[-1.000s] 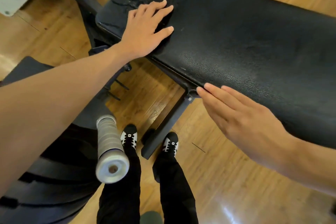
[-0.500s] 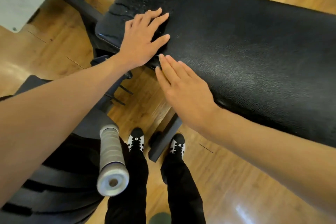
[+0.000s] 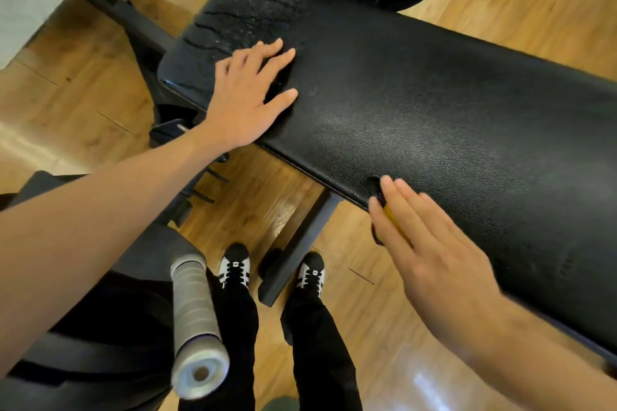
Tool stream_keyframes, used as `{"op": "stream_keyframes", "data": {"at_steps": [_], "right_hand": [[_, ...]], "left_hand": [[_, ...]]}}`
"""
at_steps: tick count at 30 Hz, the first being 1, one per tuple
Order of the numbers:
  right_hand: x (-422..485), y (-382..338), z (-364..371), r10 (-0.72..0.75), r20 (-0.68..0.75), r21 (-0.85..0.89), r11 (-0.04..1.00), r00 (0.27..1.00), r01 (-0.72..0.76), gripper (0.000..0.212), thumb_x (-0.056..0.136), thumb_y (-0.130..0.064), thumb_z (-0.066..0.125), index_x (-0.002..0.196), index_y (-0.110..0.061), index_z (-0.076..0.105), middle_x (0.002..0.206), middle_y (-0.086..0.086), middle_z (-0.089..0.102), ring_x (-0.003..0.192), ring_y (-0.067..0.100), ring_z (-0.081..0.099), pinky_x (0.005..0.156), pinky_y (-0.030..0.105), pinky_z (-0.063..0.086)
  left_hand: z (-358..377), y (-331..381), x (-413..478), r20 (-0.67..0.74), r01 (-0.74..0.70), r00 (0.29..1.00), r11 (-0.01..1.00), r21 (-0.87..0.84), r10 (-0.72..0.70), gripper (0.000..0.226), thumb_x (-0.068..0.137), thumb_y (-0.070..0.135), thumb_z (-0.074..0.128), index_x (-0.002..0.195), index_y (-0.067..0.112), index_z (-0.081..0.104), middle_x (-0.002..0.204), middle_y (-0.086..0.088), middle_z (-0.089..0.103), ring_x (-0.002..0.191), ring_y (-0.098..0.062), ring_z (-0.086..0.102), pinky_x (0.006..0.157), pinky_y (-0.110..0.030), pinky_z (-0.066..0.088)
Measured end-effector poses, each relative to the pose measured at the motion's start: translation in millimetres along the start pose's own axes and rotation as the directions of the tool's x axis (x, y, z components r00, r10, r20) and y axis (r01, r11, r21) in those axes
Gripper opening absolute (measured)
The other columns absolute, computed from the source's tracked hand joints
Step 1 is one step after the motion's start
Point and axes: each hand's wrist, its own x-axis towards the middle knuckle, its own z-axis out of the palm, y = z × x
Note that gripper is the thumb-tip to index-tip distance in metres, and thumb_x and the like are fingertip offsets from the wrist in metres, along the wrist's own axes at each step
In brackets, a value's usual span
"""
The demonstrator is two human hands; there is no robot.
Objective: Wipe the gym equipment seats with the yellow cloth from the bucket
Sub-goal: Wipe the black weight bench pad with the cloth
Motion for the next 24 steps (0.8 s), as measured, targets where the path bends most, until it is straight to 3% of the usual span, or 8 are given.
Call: {"op": "stream_keyframes", "data": {"at_steps": [3, 6, 12, 15, 20, 24], "right_hand": [[80.9, -29.2, 19.4, 0.043, -0.039, 0.045, 0.998, 0.998, -0.041, 0.062, 0.092, -0.002, 0.015, 0.148, 0.003, 0.041, 0.157, 0.026, 0.033, 0.147, 0.037, 0.032, 0.12, 0.047, 0.03], [139.6, -32.6, 15.8, 0.114, 0.031, 0.104, 0.988, 0.993, -0.117, 0.067, 0.089, -0.014, 0.014, 0.152, -0.001, 0.034, 0.16, 0.025, 0.027, 0.149, 0.036, 0.028, 0.123, 0.045, 0.024], [87.1, 9.4, -2.2, 0.267, 0.047, 0.125, 0.954, 0.962, -0.271, 0.059, 0.086, 0.001, 0.06, 0.144, -0.005, 0.049, 0.154, 0.02, 0.04, 0.139, 0.038, 0.041, 0.106, 0.049, 0.041], [80.9, 25.7, -7.1, 0.36, 0.012, 0.206, 0.912, 0.933, -0.354, 0.063, 0.087, 0.005, 0.065, 0.147, -0.007, 0.047, 0.152, 0.014, 0.046, 0.137, 0.034, 0.047, 0.107, 0.044, 0.043], [167.1, 38.2, 10.7, 0.264, 0.052, 0.251, 0.93, 0.963, -0.268, 0.059, 0.091, 0.005, 0.061, 0.146, -0.009, 0.045, 0.16, 0.01, 0.034, 0.147, 0.031, 0.034, 0.116, 0.044, 0.035], [259.2, 57.8, 1.9, 0.053, 0.08, 0.191, 0.979, 0.995, -0.068, 0.06, 0.091, 0.003, 0.061, 0.147, -0.004, 0.043, 0.161, 0.015, 0.03, 0.147, 0.033, 0.03, 0.118, 0.044, 0.03]], "left_hand": [[-1.7, 1.4, -0.4, 0.001, 0.005, 1.0, 1.0, 0.017, -0.005, 0.065, 0.1, 0.06, 0.032, 0.158, 0.03, 0.036, 0.163, 0.006, 0.033, 0.149, -0.022, 0.029, 0.113, -0.042, 0.022], [-1.7, 1.7, -1.9, -0.004, -0.003, 1.0, 1.0, 0.019, 0.003, 0.062, 0.102, 0.057, 0.031, 0.158, 0.029, 0.036, 0.164, 0.005, 0.033, 0.15, -0.022, 0.029, 0.114, -0.042, 0.023], [-1.3, -0.2, -3.4, -0.006, -0.002, 1.0, 1.0, 0.009, 0.002, 0.064, 0.101, 0.059, 0.029, 0.157, 0.028, 0.039, 0.163, 0.004, 0.035, 0.151, -0.022, 0.029, 0.114, -0.042, 0.022], [-2.8, 1.2, -3.2, -0.008, -0.006, 1.0, 1.0, 0.006, 0.006, 0.063, 0.102, 0.059, 0.031, 0.156, 0.028, 0.039, 0.163, 0.004, 0.036, 0.151, -0.023, 0.03, 0.114, -0.043, 0.023], [-2.4, 6.1, -5.7, 0.042, -0.004, 0.999, 0.999, 0.04, 0.002, 0.061, 0.105, 0.057, 0.03, 0.158, 0.028, 0.034, 0.165, 0.004, 0.032, 0.153, -0.023, 0.025, 0.117, -0.042, 0.021], [-9.2, 9.5, -6.6, 0.107, 0.028, 0.994, 0.999, 0.039, -0.032, 0.062, 0.106, 0.058, 0.027, 0.16, 0.029, 0.029, 0.168, 0.004, 0.025, 0.156, -0.023, 0.018, 0.122, -0.045, 0.019]]}}
